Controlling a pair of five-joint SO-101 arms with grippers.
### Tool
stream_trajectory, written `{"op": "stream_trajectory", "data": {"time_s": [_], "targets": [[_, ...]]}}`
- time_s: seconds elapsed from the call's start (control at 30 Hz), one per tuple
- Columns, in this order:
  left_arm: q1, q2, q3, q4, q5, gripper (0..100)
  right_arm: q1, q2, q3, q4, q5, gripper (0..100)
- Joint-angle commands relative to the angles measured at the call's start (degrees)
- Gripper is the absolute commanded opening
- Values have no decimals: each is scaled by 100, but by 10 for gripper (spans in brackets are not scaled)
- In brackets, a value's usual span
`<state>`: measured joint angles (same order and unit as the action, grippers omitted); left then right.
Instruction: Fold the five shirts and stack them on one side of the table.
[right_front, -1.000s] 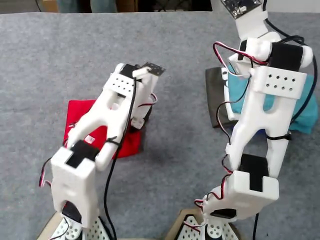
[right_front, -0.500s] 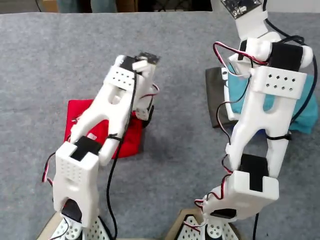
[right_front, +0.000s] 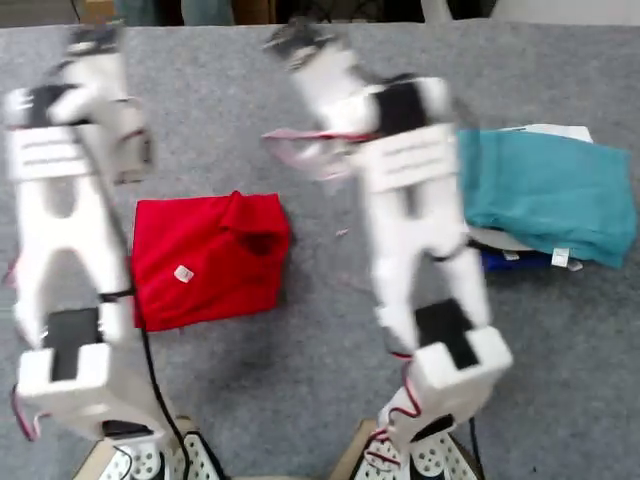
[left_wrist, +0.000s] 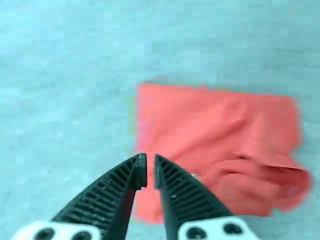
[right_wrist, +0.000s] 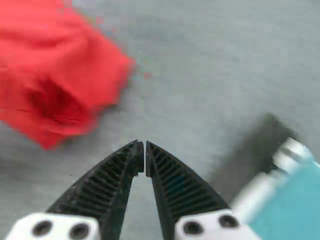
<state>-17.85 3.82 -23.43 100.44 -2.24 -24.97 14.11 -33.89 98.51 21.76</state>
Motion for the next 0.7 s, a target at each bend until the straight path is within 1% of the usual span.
{"op": "stream_trajectory", "data": {"time_s": [0.0, 0.1, 0.17, 0.23, 0.3, 0.43, 0.67], "targets": [[-1121, -404, 585, 18, -492, 30, -1125, 558, -13, -211, -580, 22], [-1771, -413, 1103, -70, -844, 29, -1662, 1191, -57, -396, -695, 22], [-2149, -413, 1499, -396, -1011, 29, -1916, 1534, -215, -466, -686, 22], [-2475, -466, 1877, -730, -1160, 29, -2066, 1851, -567, -466, -686, 22], [-2712, -466, 2141, -879, -1363, 29, -2110, 2185, -980, -466, -677, 22], [-2993, -466, 2510, -914, -1732, 29, -2048, 2993, -1842, -457, -686, 22], [-3064, -466, 2897, -914, -1846, 29, -1723, 4277, -3073, -413, -695, 22]]}}
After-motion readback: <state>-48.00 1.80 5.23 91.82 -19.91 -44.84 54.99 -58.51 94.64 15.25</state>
